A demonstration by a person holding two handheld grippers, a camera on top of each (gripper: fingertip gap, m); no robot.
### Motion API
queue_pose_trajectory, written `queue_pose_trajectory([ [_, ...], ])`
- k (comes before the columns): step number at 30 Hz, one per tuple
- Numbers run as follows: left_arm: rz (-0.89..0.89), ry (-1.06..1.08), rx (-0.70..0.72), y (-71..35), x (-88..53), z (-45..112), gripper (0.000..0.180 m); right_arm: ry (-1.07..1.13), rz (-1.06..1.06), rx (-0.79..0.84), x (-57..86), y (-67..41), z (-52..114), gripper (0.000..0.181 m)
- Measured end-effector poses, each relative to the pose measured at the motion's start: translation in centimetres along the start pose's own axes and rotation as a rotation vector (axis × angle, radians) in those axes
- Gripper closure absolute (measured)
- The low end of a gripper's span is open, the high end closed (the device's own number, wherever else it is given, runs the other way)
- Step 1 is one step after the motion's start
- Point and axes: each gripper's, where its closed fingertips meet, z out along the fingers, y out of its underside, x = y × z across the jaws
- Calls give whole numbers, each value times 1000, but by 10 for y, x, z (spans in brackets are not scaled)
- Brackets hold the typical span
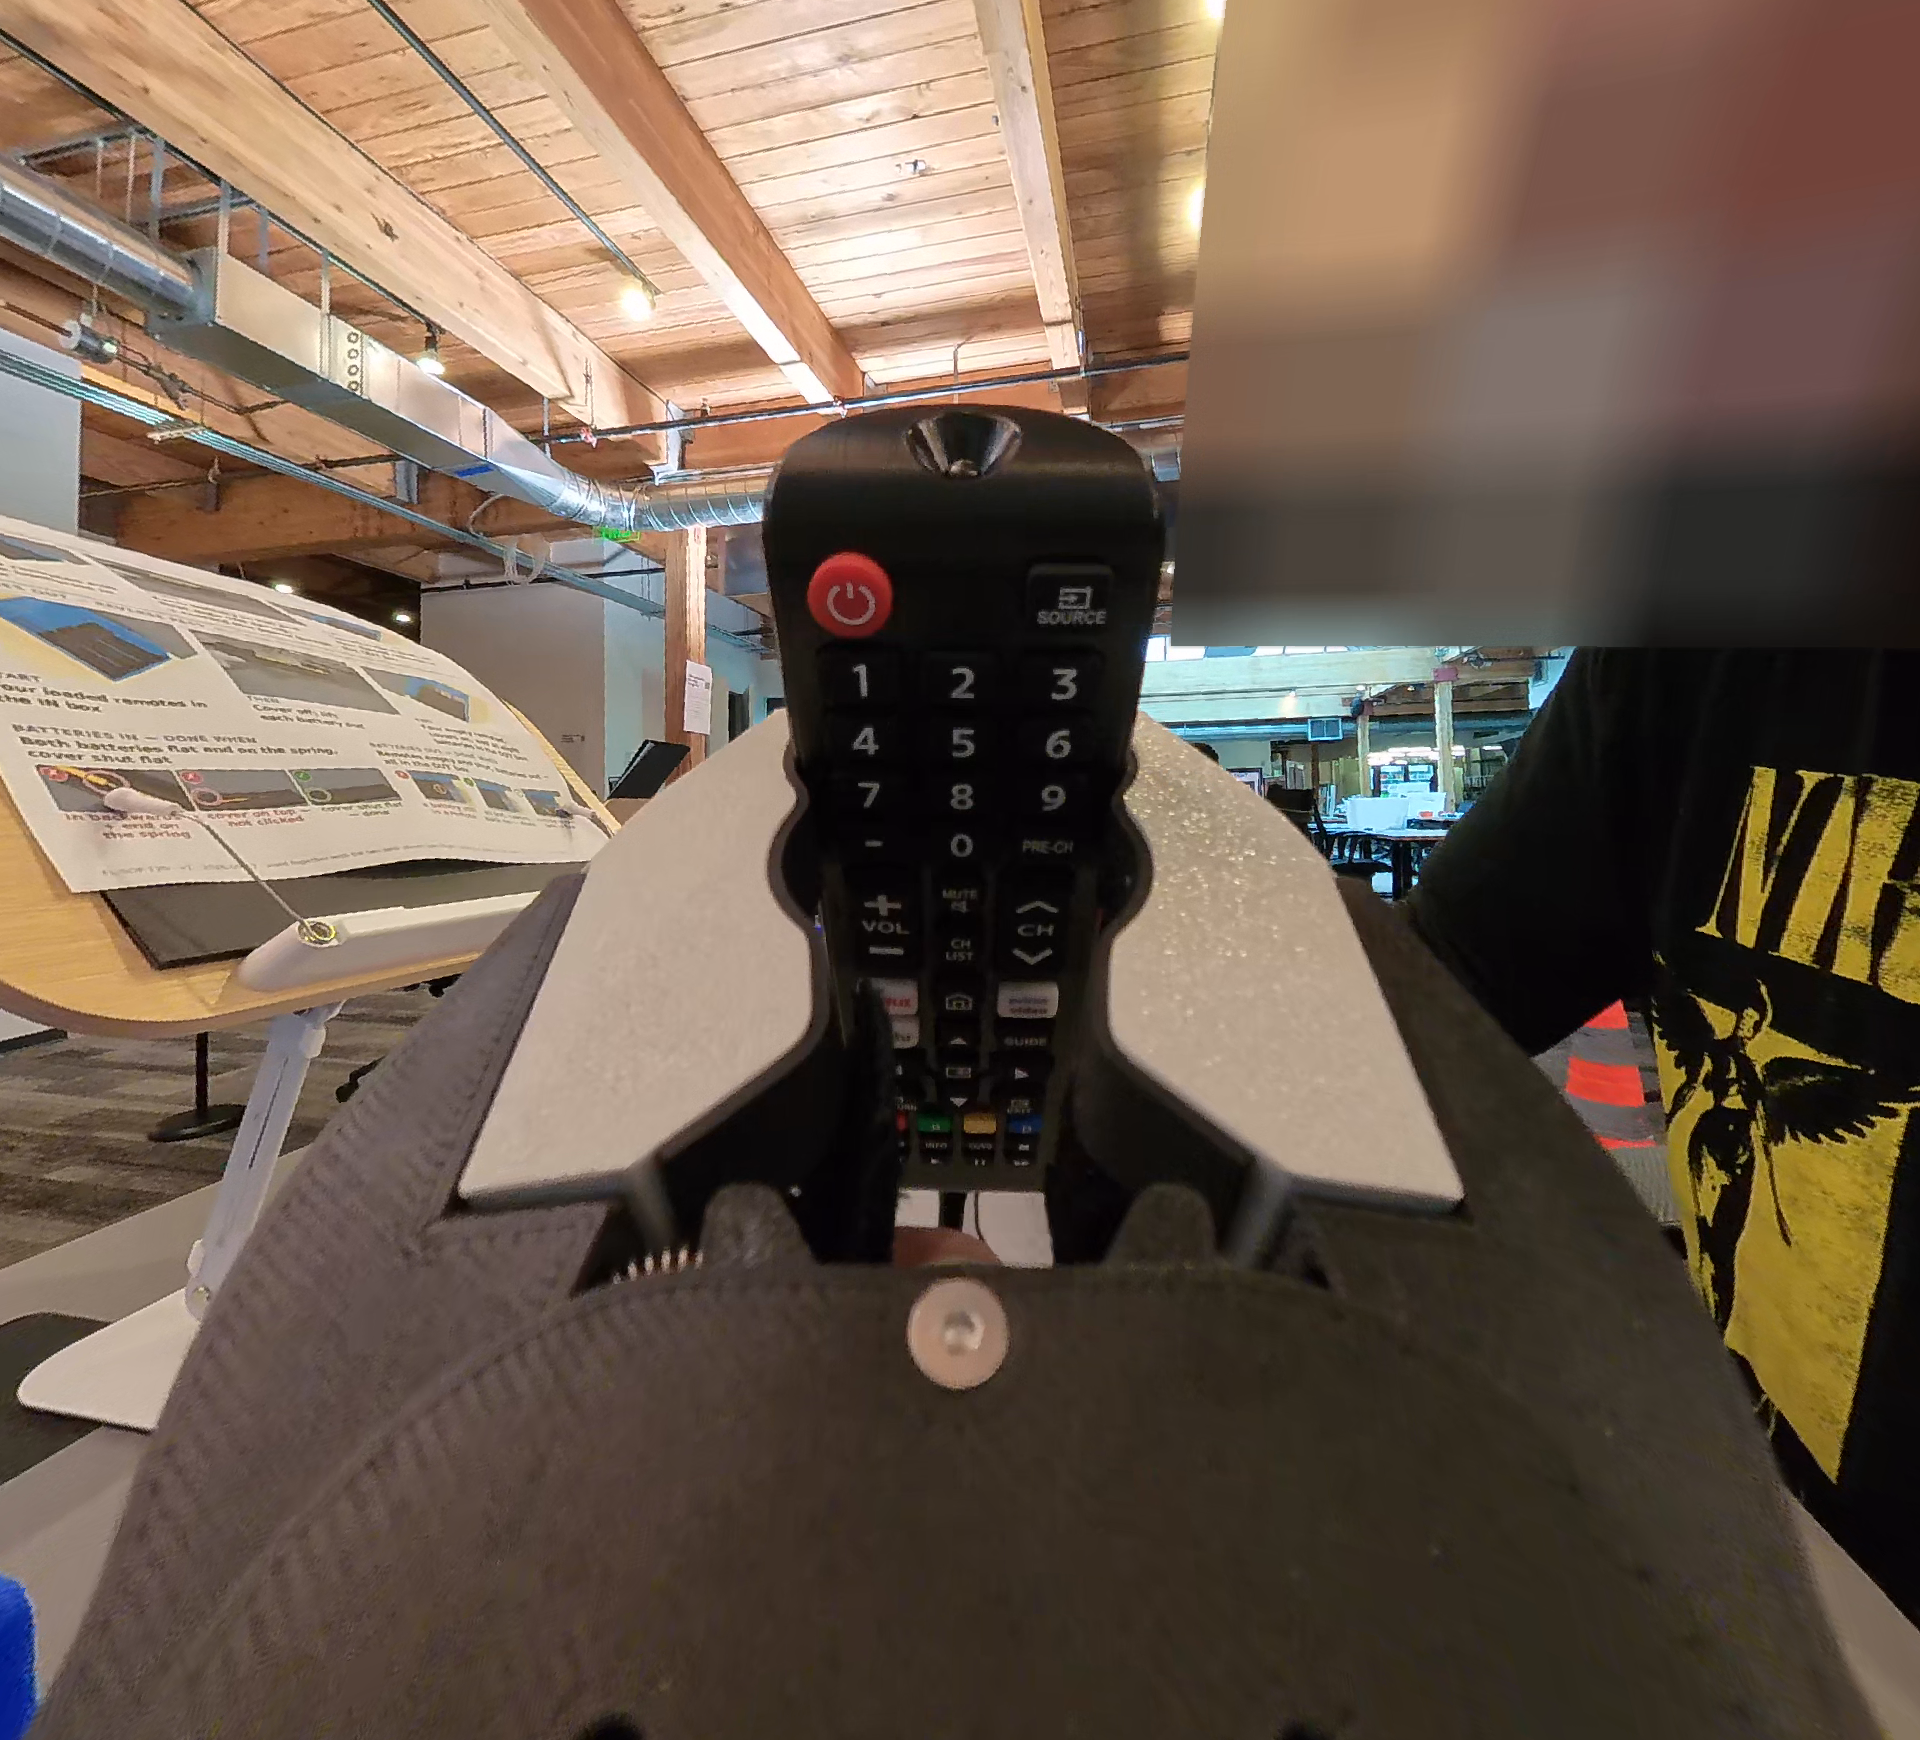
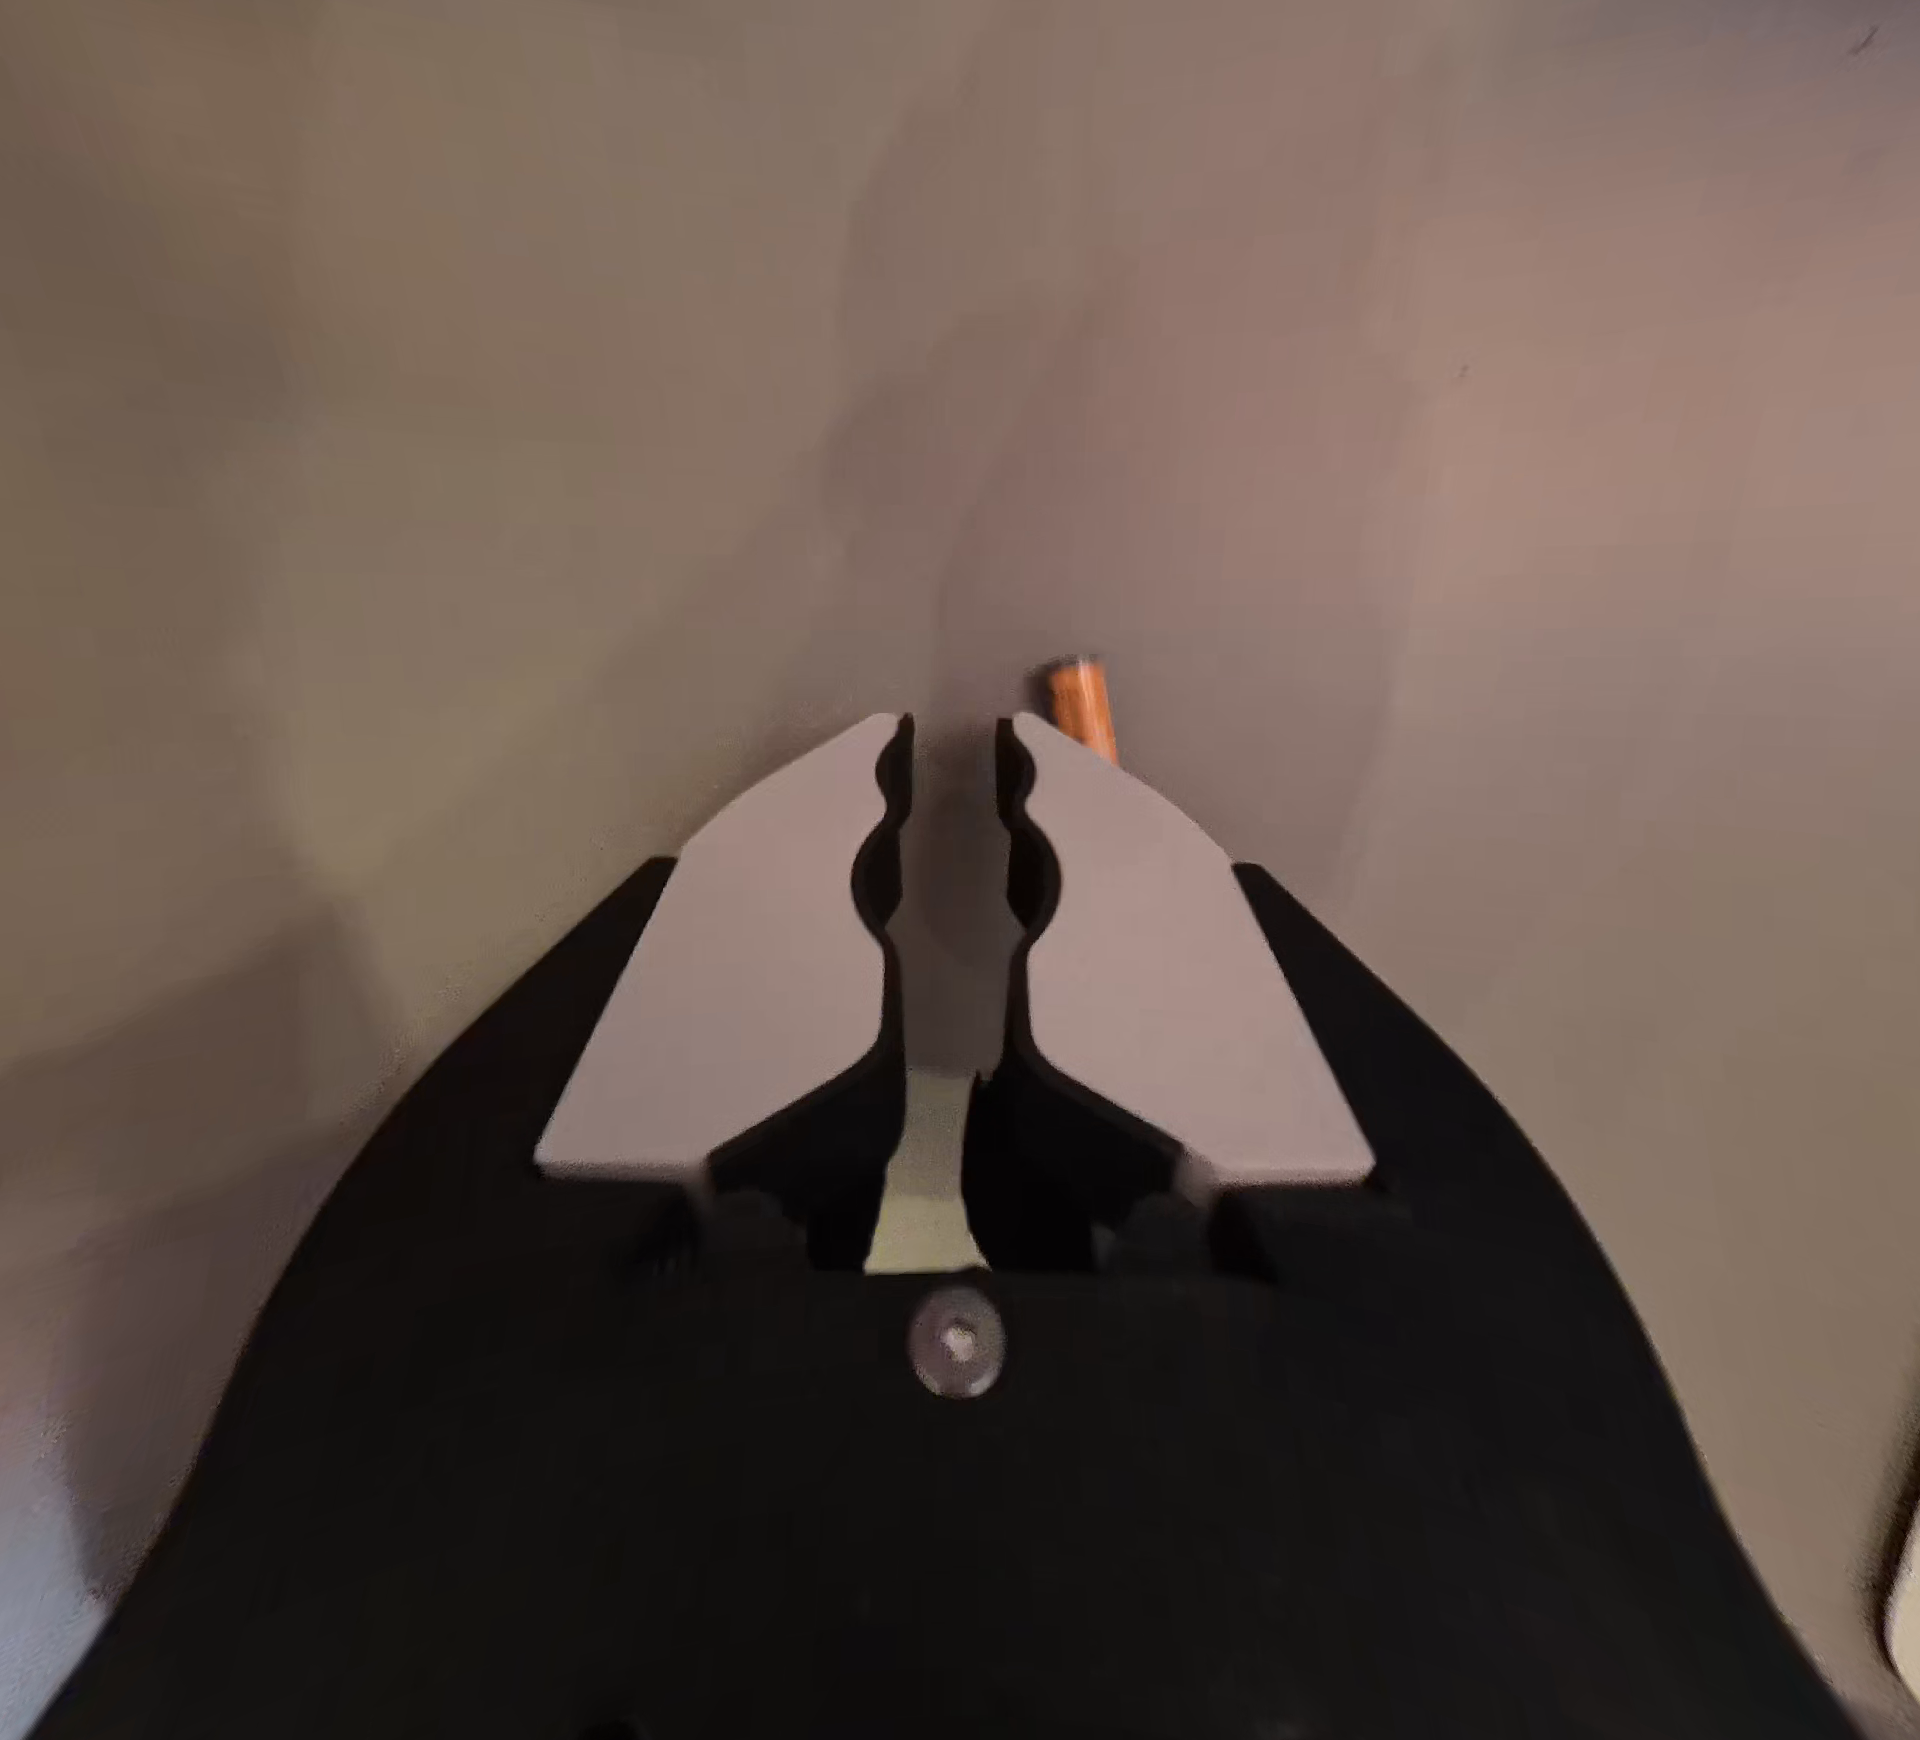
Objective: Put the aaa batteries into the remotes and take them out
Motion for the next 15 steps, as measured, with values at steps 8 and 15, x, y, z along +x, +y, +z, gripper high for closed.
queue_pose_trajectory([
  [8,-9,-4,-9,5,-2,1,127,-44,448,202,-11,-3,-29,157],
  [15,-8,8,-4,2,1,2,126,-29,572,224,-16,7,-9,144],
])
